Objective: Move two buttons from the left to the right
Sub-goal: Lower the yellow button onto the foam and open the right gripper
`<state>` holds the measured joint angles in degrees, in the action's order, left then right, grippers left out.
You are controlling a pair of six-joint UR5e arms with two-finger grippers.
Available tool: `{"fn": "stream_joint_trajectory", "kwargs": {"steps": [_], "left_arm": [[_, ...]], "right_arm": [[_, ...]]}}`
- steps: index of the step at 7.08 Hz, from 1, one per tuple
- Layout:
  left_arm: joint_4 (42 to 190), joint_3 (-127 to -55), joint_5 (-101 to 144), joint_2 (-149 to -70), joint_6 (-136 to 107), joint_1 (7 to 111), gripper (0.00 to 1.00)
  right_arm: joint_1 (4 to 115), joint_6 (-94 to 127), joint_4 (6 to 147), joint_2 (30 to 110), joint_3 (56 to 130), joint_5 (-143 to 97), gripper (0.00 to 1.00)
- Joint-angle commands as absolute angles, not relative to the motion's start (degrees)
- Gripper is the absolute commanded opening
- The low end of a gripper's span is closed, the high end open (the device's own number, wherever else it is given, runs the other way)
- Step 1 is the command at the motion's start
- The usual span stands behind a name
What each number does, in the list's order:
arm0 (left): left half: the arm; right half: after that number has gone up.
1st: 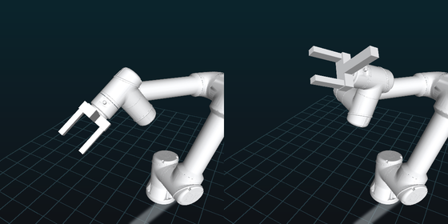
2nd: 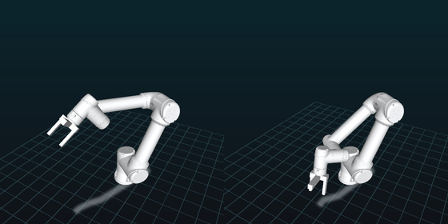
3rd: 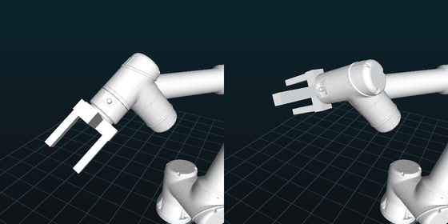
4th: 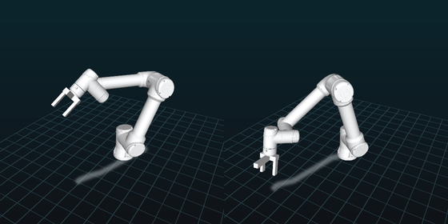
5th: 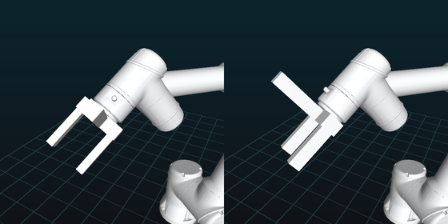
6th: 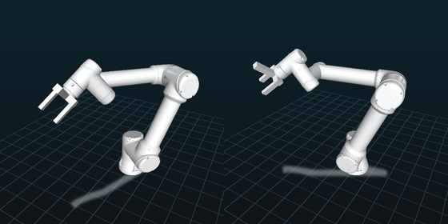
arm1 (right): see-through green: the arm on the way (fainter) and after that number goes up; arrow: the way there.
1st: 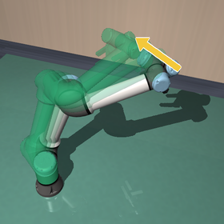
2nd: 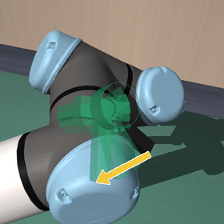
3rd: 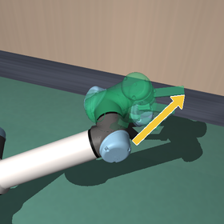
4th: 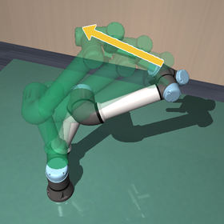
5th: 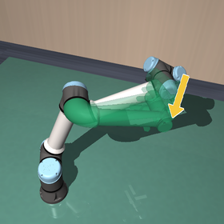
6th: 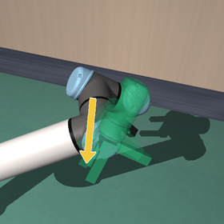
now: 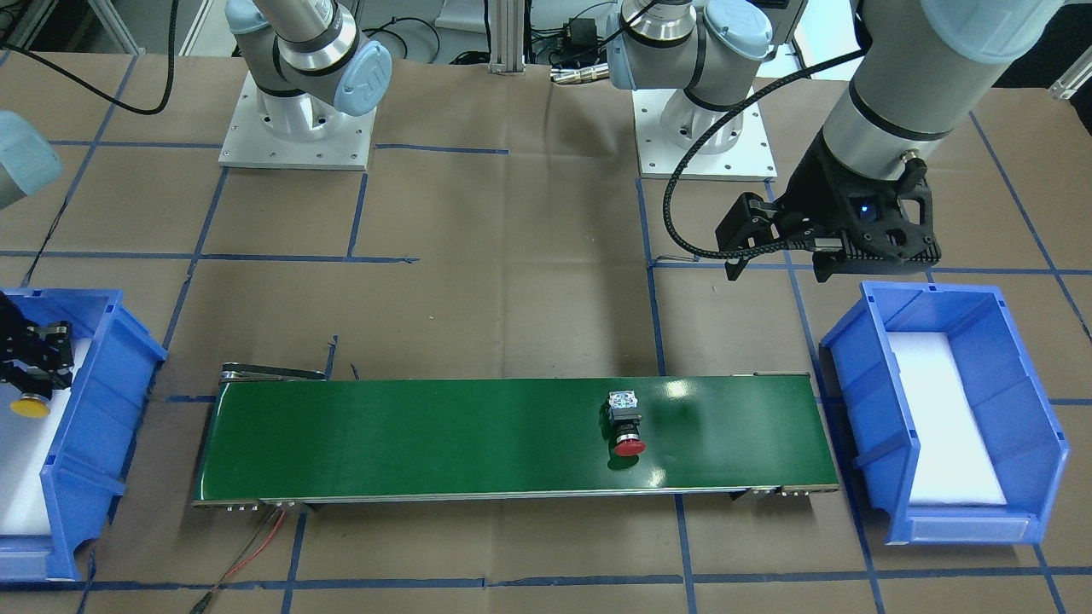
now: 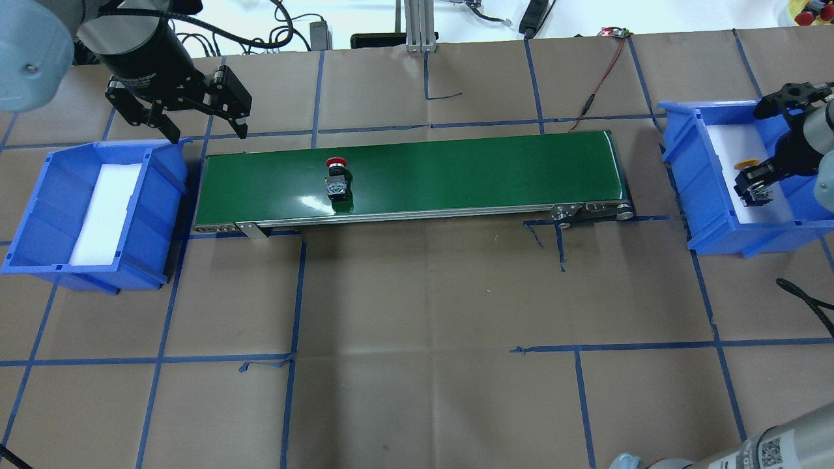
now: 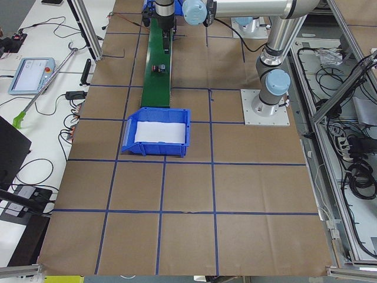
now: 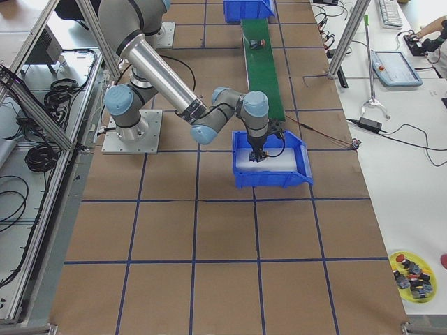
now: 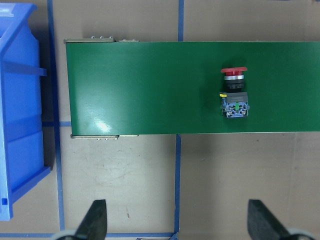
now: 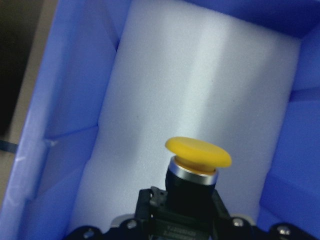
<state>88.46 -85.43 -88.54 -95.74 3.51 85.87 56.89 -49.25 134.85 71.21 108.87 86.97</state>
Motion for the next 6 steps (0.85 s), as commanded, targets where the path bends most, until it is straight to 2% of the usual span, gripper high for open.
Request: {"fn": "stream_joint_trajectory", "kwargs": {"steps": [1,2,3,4,5,6], "left_arm": [[88.4,-85.3,-88.5,-95.8,3.5,85.9,1.0],[88.4,-84.9,-88.5,-95.9,3.5,85.9,1.0],[88.4,-85.0,-88.5,-95.9,3.5,85.9,1.0],[88.4,-85.0,-88.5,-95.9,3.5,85.9,1.0],[88.4,-85.2,-88.5,-95.8,3.5,85.9,1.0],[88.4,-85.2,-88.5,-95.8,3.5,85.9,1.0]], "right_arm": [[56.9,-49.2,136.0,69.5,109.6,87.4,0.04],[56.9,-49.2,136.1,69.1,109.5,88.0,0.06],[56.9,-49.1,136.0,68.8,109.5,88.1,0.17],[56.9,-48.4,135.9,68.9,109.6,87.4,0.8],[56.9,-48.1,135.4,69.1,109.4,87.2,0.99],[56.9,-48.1,135.4,69.2,109.1,87.2,0.99]]}}
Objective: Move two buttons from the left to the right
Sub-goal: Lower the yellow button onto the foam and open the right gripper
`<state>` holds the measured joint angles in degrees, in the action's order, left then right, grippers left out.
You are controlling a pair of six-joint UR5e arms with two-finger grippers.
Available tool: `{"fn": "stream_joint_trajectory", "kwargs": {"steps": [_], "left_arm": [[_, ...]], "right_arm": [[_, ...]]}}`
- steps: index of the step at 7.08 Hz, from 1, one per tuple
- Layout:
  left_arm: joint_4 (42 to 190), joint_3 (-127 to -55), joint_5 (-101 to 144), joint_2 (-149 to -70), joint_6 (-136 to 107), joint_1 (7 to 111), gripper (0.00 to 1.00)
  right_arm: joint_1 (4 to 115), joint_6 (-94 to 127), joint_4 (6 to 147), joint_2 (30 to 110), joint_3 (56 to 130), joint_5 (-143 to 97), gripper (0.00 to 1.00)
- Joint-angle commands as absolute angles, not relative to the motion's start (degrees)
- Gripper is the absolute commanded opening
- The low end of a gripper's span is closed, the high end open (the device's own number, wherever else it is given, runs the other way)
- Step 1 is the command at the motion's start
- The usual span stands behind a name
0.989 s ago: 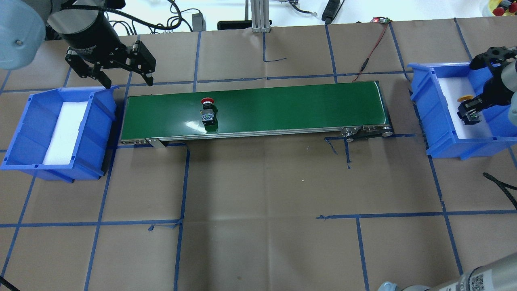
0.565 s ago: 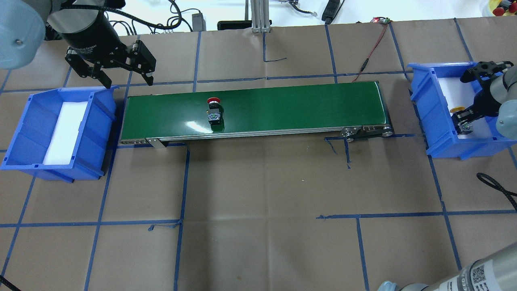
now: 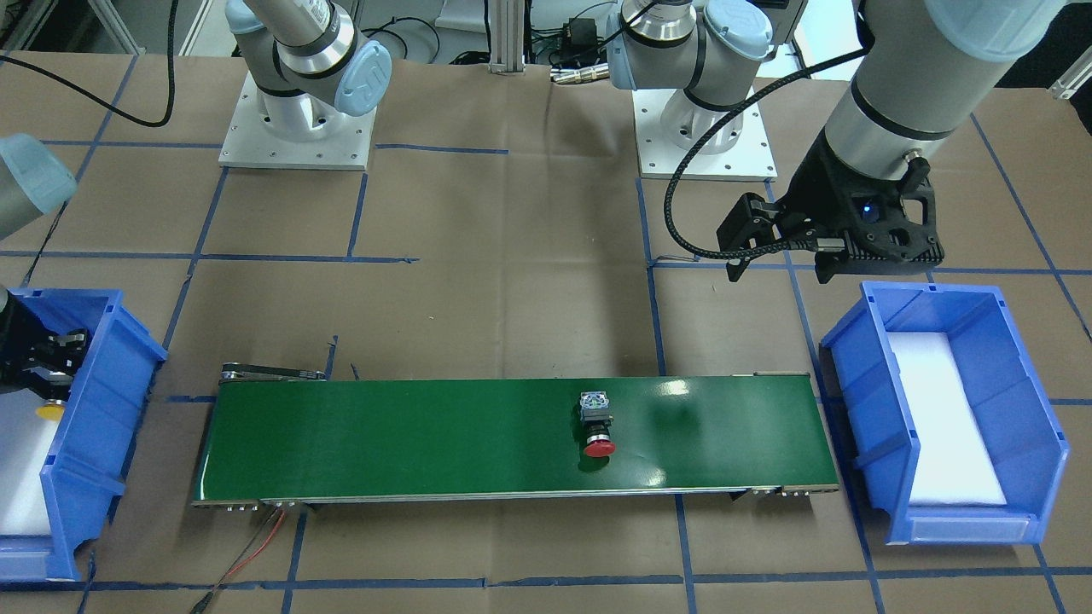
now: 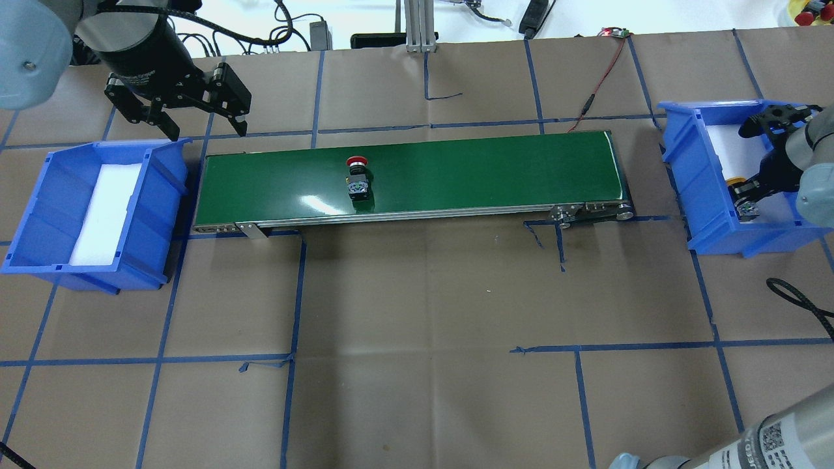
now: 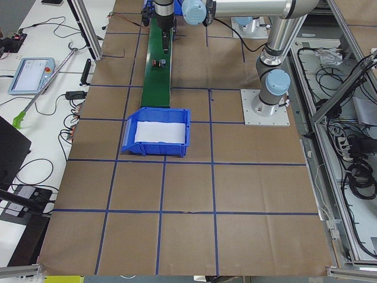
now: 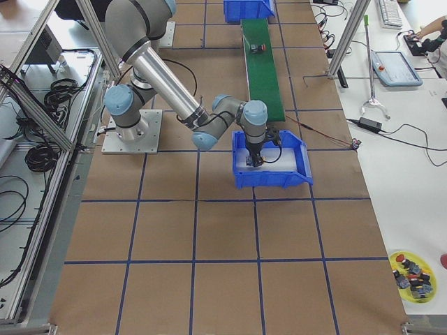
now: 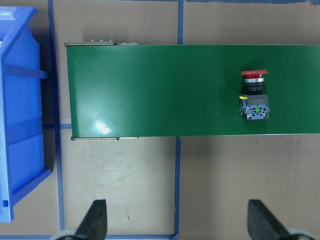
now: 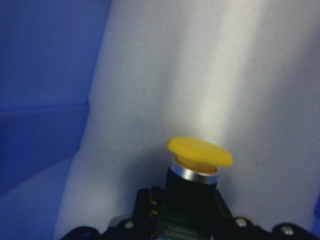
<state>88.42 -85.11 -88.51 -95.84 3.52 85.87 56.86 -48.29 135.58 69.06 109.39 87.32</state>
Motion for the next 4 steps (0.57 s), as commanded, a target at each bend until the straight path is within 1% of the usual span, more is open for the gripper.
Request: {"fn": "stream_joint_trajectory", "kwargs": {"steps": [1,3,4], "left_arm": [[88.4,-85.3,-88.6,-95.7,3.5,85.9,1.0],[88.4,-85.0,-88.6,-95.9,3.5,85.9,1.0],[88.4,-85.0,-88.6,-95.9,3.5,85.9,1.0]], "right_arm": [[56.9,-48.0,135.3,69.5,108.7,87.3,0.99],[57.0,-46.7,134.7,72.0,106.4,87.7,0.99],[57.0,-46.7,131.7,72.9,105.7,87.8,0.99]]}}
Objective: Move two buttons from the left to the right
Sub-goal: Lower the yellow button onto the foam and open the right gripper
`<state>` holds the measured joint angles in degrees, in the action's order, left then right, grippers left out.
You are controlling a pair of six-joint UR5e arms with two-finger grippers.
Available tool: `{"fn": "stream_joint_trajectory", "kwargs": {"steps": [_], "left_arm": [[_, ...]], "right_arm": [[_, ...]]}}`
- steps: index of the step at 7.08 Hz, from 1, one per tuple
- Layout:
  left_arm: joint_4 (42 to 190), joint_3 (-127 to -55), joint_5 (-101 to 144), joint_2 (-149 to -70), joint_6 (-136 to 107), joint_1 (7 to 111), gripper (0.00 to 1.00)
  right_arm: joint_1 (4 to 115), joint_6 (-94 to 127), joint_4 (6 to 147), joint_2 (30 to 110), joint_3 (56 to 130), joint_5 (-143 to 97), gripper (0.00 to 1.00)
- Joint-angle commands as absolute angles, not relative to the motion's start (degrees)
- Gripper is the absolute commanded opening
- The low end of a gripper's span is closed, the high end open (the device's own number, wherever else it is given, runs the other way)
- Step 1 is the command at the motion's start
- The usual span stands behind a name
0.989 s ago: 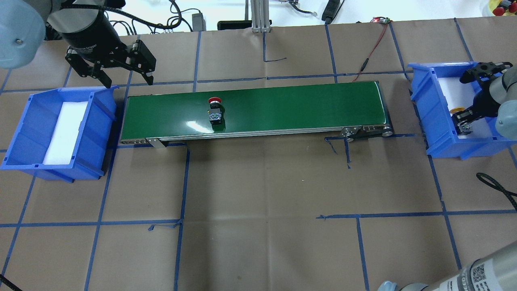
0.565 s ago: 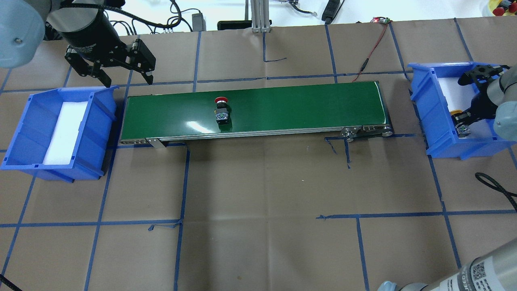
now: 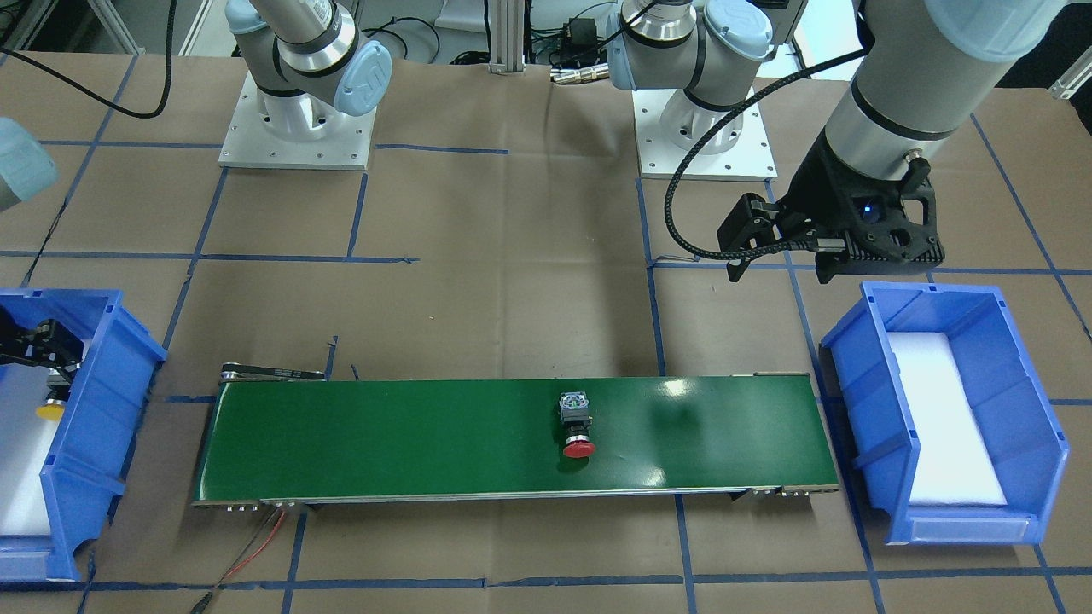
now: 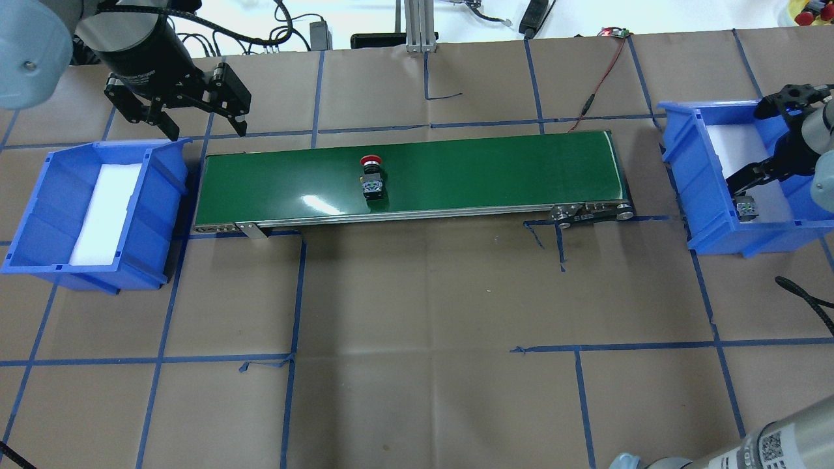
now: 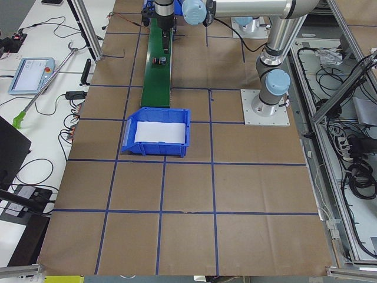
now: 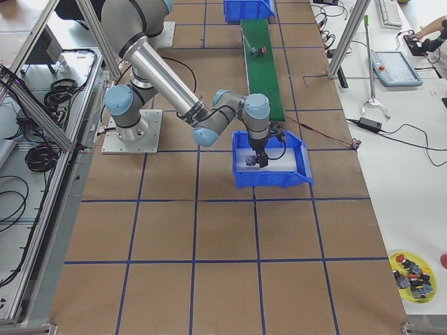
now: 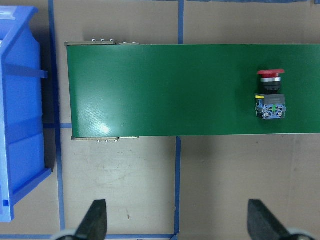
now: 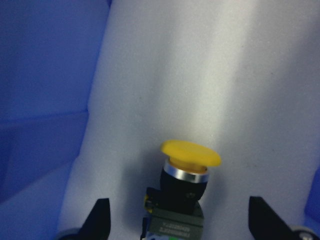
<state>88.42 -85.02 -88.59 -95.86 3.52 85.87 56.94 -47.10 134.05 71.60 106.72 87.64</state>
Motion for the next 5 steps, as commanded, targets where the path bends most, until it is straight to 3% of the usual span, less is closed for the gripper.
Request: {"fn": "stream_joint_trajectory", "kwargs": {"steps": [1,5], "left_arm": [[88.4,-85.3,-88.8,-95.8,3.5,85.9,1.0],[88.4,-85.7,-88.8,-95.5,3.5,85.9,1.0]], "right_arm": [[57.0,-45.6,128.1,74.8,104.2,87.8,0.99],[66.0,-25.2,108.7,78.7,90.7,88.0,1.0]]}}
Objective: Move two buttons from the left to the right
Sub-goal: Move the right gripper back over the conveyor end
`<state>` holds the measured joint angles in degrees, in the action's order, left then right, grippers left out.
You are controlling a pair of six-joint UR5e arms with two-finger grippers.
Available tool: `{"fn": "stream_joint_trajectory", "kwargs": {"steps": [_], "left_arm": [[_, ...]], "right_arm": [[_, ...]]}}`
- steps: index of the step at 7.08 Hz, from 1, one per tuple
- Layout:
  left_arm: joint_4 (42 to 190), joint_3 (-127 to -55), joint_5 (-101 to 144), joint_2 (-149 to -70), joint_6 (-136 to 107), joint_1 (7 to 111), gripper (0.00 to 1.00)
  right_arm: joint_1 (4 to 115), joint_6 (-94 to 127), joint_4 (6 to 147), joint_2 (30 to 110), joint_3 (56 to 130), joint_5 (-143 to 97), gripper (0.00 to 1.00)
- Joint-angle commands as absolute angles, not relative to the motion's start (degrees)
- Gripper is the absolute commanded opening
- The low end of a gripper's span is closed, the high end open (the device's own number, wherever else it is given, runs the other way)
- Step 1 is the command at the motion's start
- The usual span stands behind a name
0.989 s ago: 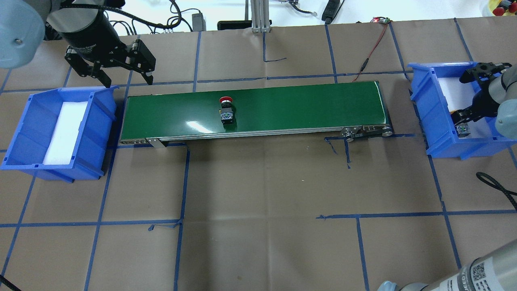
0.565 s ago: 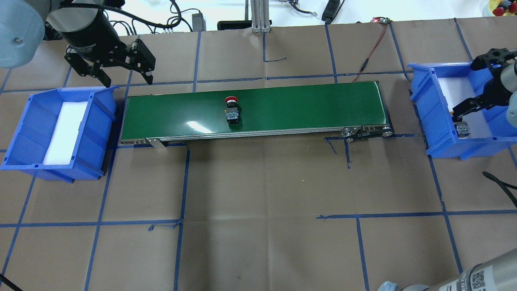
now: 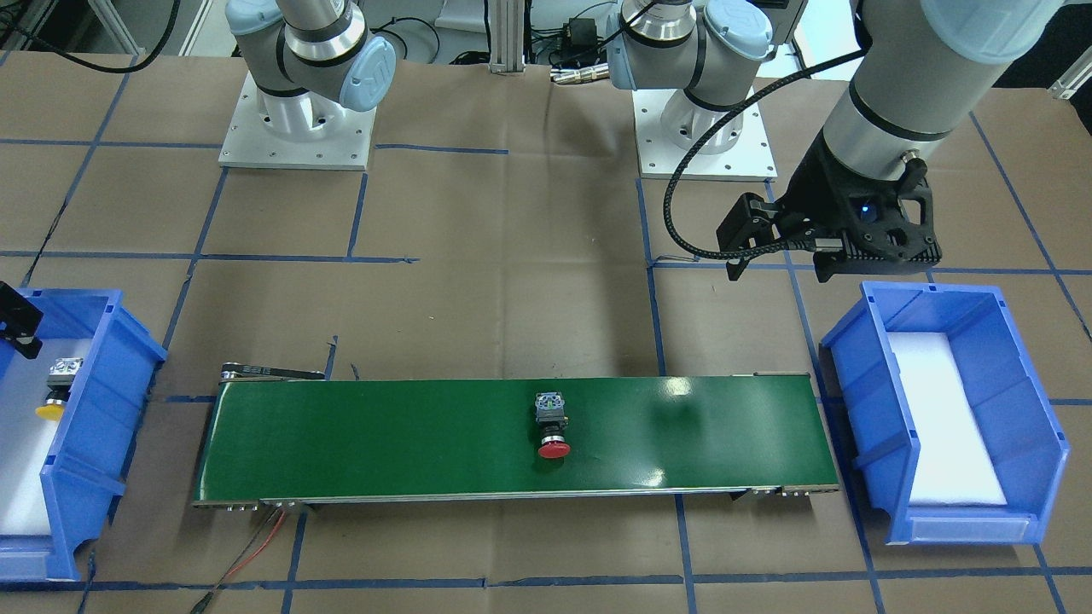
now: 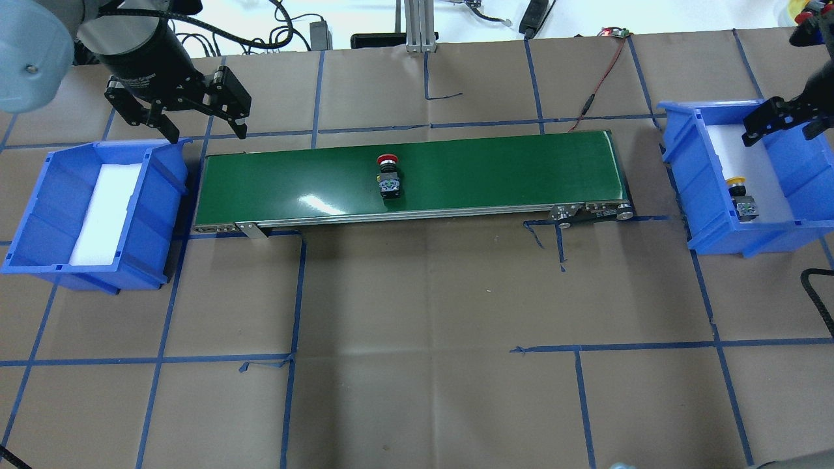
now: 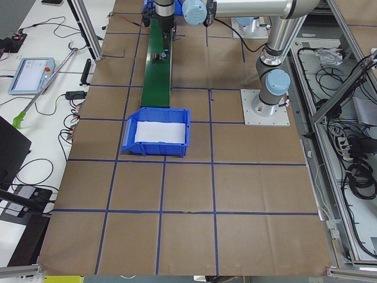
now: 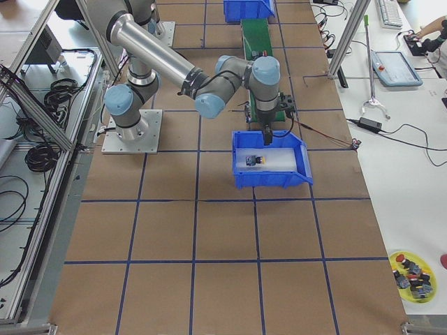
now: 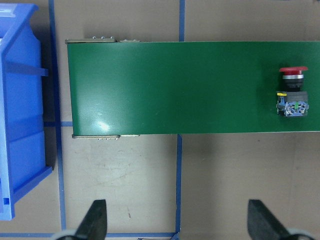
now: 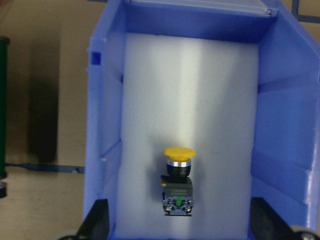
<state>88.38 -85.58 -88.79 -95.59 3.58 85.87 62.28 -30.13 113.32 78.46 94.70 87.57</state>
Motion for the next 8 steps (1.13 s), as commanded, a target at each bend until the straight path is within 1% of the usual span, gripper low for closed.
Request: {"fn": "stream_joint_trajectory", "kwargs": {"steps": [1,3,5,8], "left_arm": [[88.4,-85.6,-88.7,-95.5,3.5,85.9,1.0],[88.3,-85.8,-88.6,-95.5,3.6,85.9,1.0],[88.4,-86.6,-88.4,-95.1,3.6,85.8,1.0],[88.3,-86.5,-88.5,-95.0,3.7,85.8,1.0]], "right_arm": [[69.1,-20.6,107.2,78.9,90.4,88.0,1.0],[79.0,-9.5,106.5,79.7,90.4,88.2,1.0],[89.3,-0.4,107.7,80.6,90.4,93.4,1.0],[92.3,3.3,107.5,80.7,91.1,92.8,1.0]]}}
